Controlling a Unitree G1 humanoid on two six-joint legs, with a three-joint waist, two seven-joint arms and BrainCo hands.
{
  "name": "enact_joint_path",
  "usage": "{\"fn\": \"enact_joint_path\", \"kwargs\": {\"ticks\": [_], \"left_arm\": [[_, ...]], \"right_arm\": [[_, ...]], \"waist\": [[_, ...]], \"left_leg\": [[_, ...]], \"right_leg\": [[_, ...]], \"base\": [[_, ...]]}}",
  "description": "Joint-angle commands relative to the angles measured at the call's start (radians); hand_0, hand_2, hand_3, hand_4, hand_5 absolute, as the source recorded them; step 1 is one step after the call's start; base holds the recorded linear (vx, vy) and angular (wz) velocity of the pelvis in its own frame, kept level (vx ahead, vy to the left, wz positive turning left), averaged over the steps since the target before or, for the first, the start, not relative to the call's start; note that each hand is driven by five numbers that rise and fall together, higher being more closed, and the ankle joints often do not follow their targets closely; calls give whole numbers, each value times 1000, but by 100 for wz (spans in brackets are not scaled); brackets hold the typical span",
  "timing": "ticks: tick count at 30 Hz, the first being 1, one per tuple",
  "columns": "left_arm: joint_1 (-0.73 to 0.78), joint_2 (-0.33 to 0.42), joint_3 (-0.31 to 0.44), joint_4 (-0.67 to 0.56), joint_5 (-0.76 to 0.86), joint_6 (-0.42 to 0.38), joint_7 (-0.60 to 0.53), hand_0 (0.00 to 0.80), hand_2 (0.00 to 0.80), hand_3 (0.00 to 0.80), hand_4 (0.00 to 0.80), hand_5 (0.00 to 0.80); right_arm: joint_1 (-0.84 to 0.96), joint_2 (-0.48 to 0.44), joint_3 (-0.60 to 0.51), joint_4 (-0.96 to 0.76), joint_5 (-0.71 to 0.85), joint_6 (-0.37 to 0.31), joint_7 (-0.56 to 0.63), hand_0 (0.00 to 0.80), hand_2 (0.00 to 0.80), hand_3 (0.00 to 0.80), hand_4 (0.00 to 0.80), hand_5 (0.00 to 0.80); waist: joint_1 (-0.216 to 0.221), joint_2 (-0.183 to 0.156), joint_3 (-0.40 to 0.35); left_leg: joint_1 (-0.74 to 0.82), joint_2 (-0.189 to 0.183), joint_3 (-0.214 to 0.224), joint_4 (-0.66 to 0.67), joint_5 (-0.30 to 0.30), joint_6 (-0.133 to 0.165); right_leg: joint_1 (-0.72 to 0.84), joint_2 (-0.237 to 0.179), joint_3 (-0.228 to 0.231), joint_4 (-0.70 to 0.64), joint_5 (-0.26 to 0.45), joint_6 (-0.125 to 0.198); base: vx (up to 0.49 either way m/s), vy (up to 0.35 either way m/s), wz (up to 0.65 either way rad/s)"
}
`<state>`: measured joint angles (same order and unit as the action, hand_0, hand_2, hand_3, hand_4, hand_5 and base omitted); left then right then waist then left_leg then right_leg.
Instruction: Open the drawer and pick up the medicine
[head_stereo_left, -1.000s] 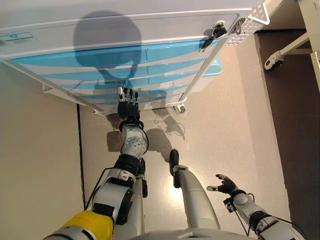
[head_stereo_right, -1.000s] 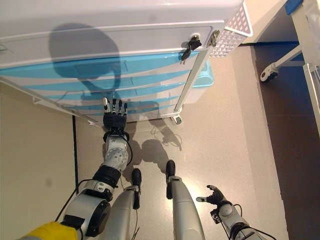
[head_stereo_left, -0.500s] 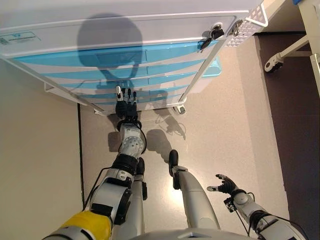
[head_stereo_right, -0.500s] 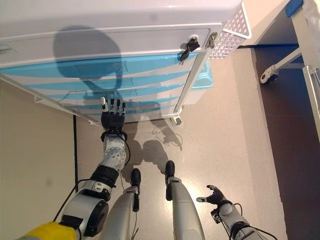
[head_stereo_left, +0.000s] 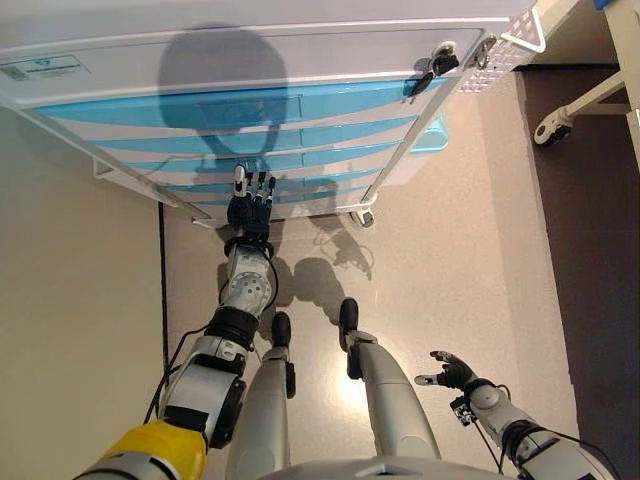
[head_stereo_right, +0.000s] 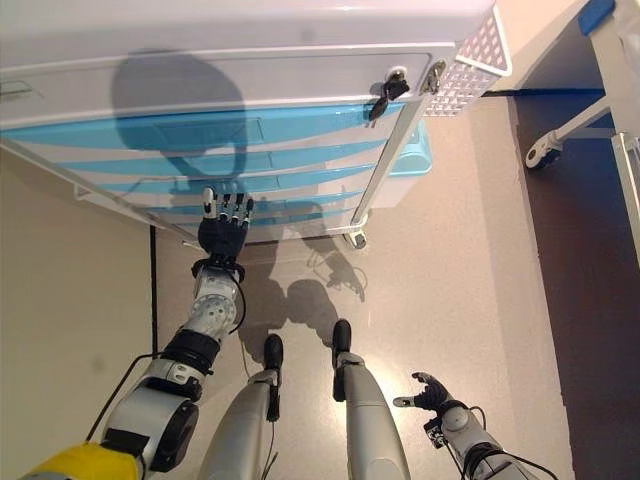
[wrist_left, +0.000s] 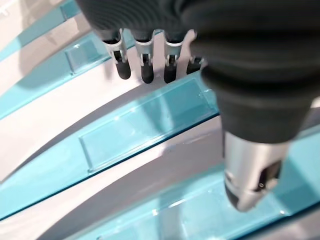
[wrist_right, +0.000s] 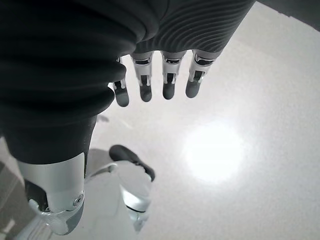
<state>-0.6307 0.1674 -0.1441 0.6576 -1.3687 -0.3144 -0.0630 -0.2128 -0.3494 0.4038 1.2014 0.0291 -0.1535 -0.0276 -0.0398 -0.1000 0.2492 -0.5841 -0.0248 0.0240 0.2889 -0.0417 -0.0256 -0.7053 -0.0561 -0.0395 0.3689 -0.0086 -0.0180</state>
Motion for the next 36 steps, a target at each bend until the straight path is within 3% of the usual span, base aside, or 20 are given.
{"fn": "enact_joint_path", "kwargs": {"ticks": [1,4,6,8,10,12,25,36], "left_arm": [[-155,56,-28,-150,69,-22,-155,0,0,0,0,0],[-153,56,-35,-151,65,-8,-172,0,0,0,0,0],[-155,55,-41,-151,63,-6,-178,110,110,110,110,110],[-154,54,-45,-151,60,-3,-181,264,264,264,264,264],[-152,50,-47,-153,55,1,-191,496,496,496,496,496],[-146,41,-51,-161,57,2,-193,800,800,800,800,800],[-125,11,-45,-164,60,-9,-188,800,800,800,800,800],[-72,25,-56,-246,49,-6,-200,800,800,800,800,800]], "right_arm": [[41,-60,20,28,-6,-11,7,0,0,0,0,0],[42,-65,19,31,-9,-13,11,0,0,0,0,0],[40,-65,19,33,-9,-14,12,0,0,0,0,0],[41,-65,19,32,-7,-15,16,0,0,0,0,0],[43,-66,23,27,-6,-17,21,0,0,0,0,0],[44,-65,23,25,-4,-16,24,0,0,0,0,0],[49,-56,27,37,-8,-18,29,0,0,0,0,0],[50,-55,31,28,-13,-24,30,0,0,0,0,0]], "waist": [[-16,26,-74],[-18,27,-74],[-19,27,-74],[-20,26,-72],[-21,25,-70],[-21,24,-69],[-19,16,-69],[-9,19,-64]], "left_leg": [[-26,-41,6,-5,-4,65],[-28,-41,5,1,-6,65],[-29,-40,4,3,-6,65],[-30,-39,4,4,-6,65],[-31,-39,3,6,-7,66],[-33,-39,3,9,-9,67],[-40,-36,0,16,-11,65],[-48,-33,-7,27,-9,64]], "right_leg": [[38,8,-1,40,-3,49],[37,9,-1,43,-4,49],[37,9,-2,43,-5,48],[37,9,-3,44,-7,48],[36,10,-2,47,-7,48],[35,9,-4,49,-8,47],[34,13,-9,59,-21,42],[29,12,-19,72,-27,38]], "base": [[0,0,0],[0,0,0],[0,0,0],[0,0,0],[0,0,0],[0,0,0],[0,0,0],[0,0,0]]}}
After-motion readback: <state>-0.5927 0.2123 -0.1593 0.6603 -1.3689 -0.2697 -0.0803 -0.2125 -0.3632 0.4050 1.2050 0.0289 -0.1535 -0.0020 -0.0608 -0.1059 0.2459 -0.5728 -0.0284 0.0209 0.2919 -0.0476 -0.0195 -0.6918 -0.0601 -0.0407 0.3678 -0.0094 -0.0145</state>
